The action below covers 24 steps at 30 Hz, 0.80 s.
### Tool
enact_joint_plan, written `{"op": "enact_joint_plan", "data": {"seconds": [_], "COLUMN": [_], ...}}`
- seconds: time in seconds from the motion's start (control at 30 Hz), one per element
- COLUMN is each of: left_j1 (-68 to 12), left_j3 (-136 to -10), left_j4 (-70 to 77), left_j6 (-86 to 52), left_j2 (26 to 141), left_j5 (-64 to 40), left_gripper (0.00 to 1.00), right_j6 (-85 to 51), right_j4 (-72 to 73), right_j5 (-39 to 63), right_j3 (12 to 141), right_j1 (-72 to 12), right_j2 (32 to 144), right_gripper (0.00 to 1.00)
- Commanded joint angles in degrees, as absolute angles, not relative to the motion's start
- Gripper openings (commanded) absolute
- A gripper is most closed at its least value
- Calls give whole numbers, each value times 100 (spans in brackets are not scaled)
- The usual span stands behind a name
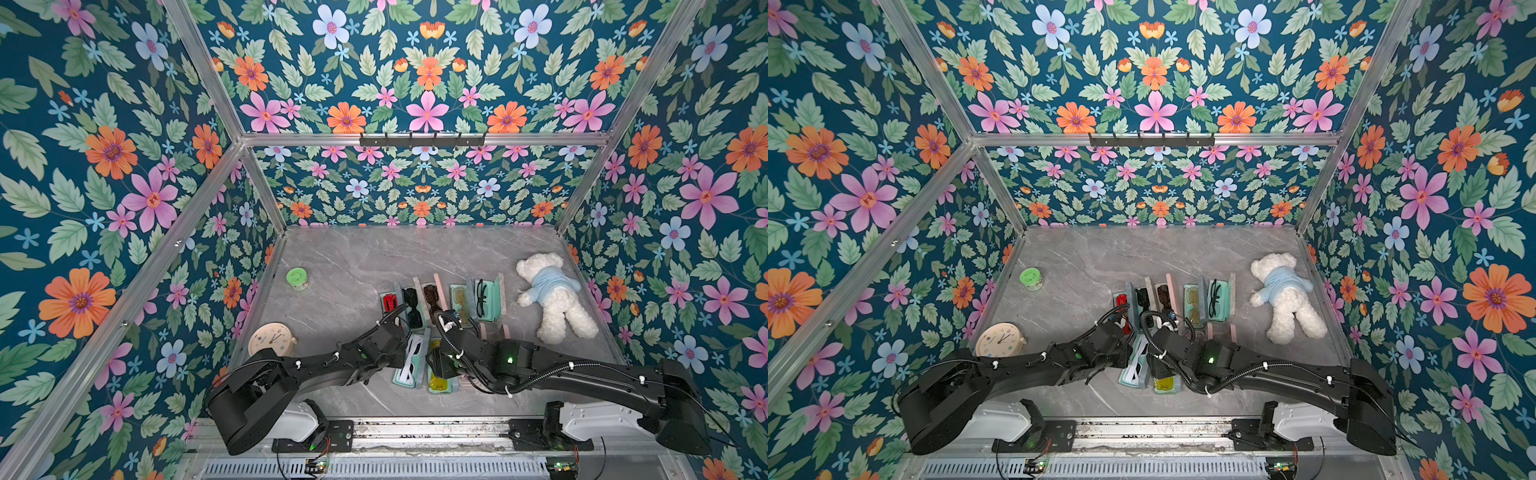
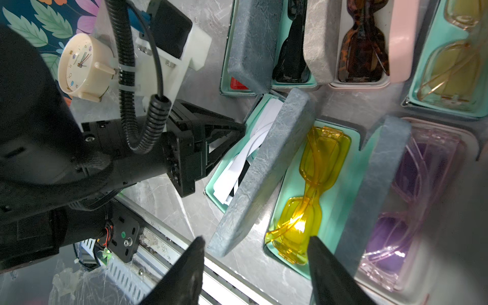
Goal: Close the glasses case
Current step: Move the glasses case to the center of the board.
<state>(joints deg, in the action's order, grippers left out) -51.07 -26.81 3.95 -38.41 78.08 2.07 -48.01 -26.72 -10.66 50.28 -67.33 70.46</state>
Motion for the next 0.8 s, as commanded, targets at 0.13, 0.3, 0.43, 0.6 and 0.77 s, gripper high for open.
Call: {"op": "enact_joint_plan", "data": {"seconds": [0.13, 0.3, 0.43, 0.6, 0.77], "left_j1": [-5142, -5190, -5229, -5265, -5283], "left_j3": [-2572, -2402, -2286, -2142, -1975], "left_j4": [317, 269, 226, 185, 176], "left_j6": [-3897, -3998, -4102, -4240, -4350], "left_j2": [7764, 7601, 7482, 7319, 7141], "left_j5": [227, 314, 376, 473, 543], "left_gripper": [17, 13, 12, 11, 10], "right_j6": [-4891, -4869, -4867, -4869, -4887], "right_j4": [-2530, -2490, -2396, -2250, -2153], "right_j5": [-1024, -950, -839, -642, -588], "right_j3": [5044, 5045, 5076, 5107, 5080], "right_j1": [-6737, -6739, -6741, -6737, -6740], "right_j2": [7086, 7134, 7228, 7406, 7484], "right_gripper": [59, 57, 54, 53, 52]}}
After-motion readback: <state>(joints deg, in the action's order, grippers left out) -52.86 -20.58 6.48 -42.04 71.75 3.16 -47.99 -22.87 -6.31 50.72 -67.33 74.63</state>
